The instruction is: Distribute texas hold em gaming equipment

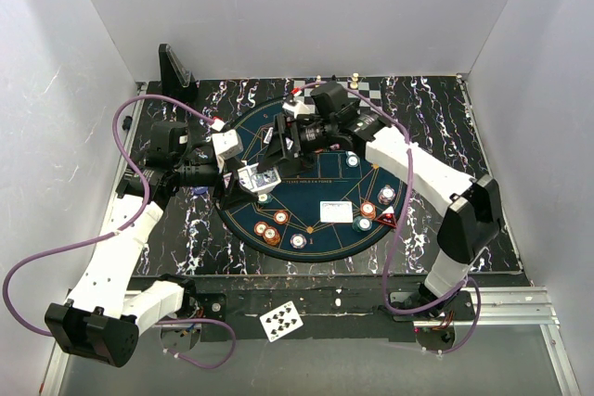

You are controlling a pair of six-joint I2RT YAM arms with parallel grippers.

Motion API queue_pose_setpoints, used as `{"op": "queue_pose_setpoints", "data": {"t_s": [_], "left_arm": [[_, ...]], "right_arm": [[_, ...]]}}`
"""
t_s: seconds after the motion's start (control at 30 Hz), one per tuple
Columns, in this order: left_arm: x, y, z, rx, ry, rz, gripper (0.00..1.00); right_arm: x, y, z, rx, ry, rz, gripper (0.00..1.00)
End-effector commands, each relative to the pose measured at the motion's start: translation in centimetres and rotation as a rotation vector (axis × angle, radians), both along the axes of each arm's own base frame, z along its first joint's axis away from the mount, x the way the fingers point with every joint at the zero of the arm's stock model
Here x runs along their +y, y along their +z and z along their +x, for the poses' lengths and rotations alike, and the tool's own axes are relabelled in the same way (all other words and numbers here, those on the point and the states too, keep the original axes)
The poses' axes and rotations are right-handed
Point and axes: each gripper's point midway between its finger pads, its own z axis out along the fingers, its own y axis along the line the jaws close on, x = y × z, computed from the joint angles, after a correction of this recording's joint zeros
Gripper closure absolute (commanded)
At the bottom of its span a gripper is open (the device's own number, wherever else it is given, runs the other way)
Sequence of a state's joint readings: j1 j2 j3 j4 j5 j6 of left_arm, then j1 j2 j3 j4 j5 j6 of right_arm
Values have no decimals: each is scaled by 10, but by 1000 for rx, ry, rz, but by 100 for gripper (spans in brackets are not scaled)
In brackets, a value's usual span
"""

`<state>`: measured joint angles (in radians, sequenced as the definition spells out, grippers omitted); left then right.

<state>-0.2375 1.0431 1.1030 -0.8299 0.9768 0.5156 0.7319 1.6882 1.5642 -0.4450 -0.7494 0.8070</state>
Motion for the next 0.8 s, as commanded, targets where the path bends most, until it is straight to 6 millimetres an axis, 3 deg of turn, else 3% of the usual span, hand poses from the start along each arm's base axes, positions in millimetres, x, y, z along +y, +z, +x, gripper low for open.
{"op": "queue_pose_setpoints", "data": {"t_s": [0.0,0.13,0.33,0.5,0.77], "left_arm": [[-3,17,1,-48,-17,-35,100],[-2,18,2,-54,-14,-36,100],[-3,18,3,-58,-11,-38,100],[-3,20,2,-61,-11,-41,100],[-4,21,2,-64,-11,-46,100]], "right_arm": [[12,10,-6,-33,41,8,9],[15,8,-8,-16,47,18,8],[12,1,-12,15,52,13,30],[0,0,-11,31,27,25,40],[-16,4,-8,37,-12,43,45]]}}
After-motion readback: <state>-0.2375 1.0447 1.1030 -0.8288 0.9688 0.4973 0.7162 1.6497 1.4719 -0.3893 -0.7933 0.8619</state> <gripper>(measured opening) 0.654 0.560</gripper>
